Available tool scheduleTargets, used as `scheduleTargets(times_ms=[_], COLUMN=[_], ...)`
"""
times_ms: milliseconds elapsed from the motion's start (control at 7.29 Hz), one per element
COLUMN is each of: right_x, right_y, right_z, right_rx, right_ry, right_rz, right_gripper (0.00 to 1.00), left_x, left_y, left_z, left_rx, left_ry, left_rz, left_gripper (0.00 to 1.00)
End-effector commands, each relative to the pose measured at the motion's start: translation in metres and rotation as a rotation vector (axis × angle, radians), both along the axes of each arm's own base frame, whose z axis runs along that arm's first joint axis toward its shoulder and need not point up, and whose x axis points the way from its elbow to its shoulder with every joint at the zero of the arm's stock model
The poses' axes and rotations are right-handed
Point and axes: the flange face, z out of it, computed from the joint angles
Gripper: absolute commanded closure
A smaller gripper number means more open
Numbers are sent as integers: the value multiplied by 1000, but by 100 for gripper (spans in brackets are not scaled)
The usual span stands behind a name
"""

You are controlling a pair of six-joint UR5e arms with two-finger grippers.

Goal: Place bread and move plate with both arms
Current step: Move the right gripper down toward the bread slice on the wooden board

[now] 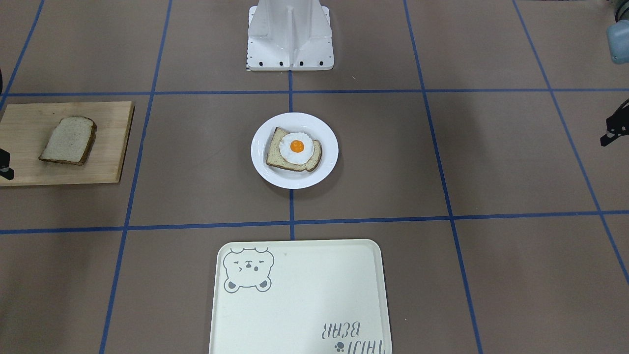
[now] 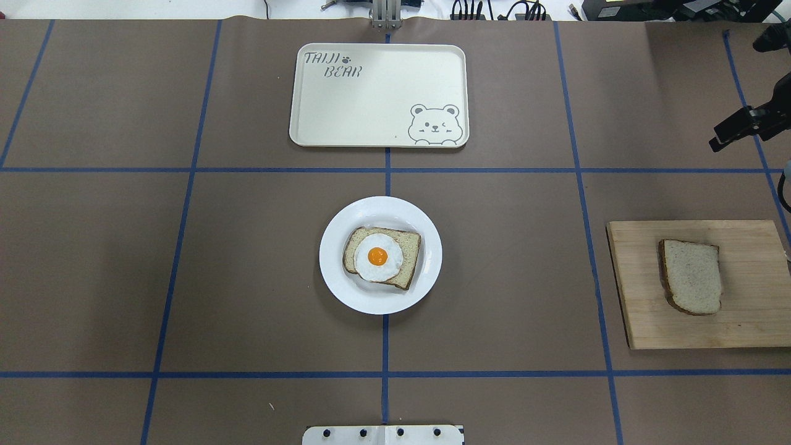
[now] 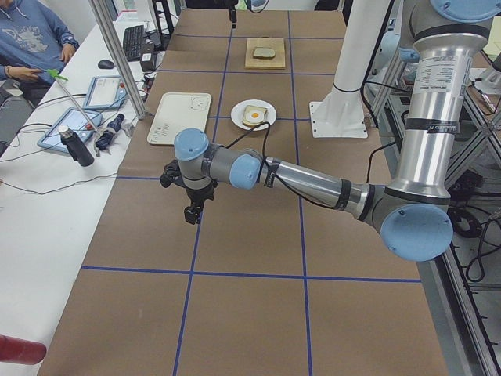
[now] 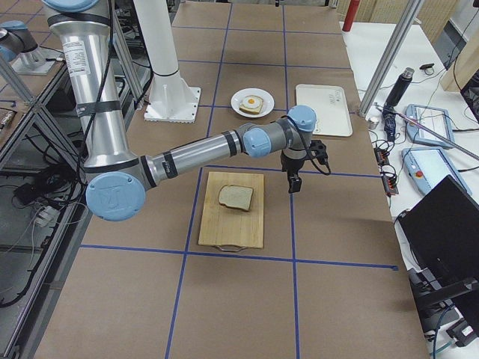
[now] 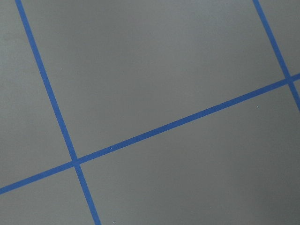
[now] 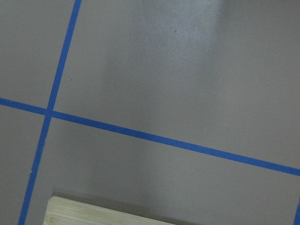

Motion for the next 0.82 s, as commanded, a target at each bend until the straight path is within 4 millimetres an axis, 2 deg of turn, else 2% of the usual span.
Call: scheduleTargets(times_ms=[0, 137, 275, 412, 549, 686], right_x=[14, 17, 11, 4, -25, -39], right_y=[52, 74, 93, 103, 116, 125], right_z=[22, 34, 49, 67, 72, 83], right_rx=[-96, -154, -124, -162, -167, -182], right_ry=[-3, -12, -25, -46, -77, -101], right_rz=[45, 63, 46, 110, 125, 138], right_gripper=[0, 0, 0, 0, 0, 0], left_x=[0, 0, 1, 0, 0, 0], left_y=[-1, -2, -1, 0, 0, 0], left_z=[-1, -1, 0, -2, -7, -7], left_rx=[-41, -47, -56, -70, -114, -115], left_ry=[-3, -2, 4, 4, 8, 8], left_rz=[-42, -41, -40, -56, -115, -117], left_gripper=[2, 2, 2, 2, 2, 2])
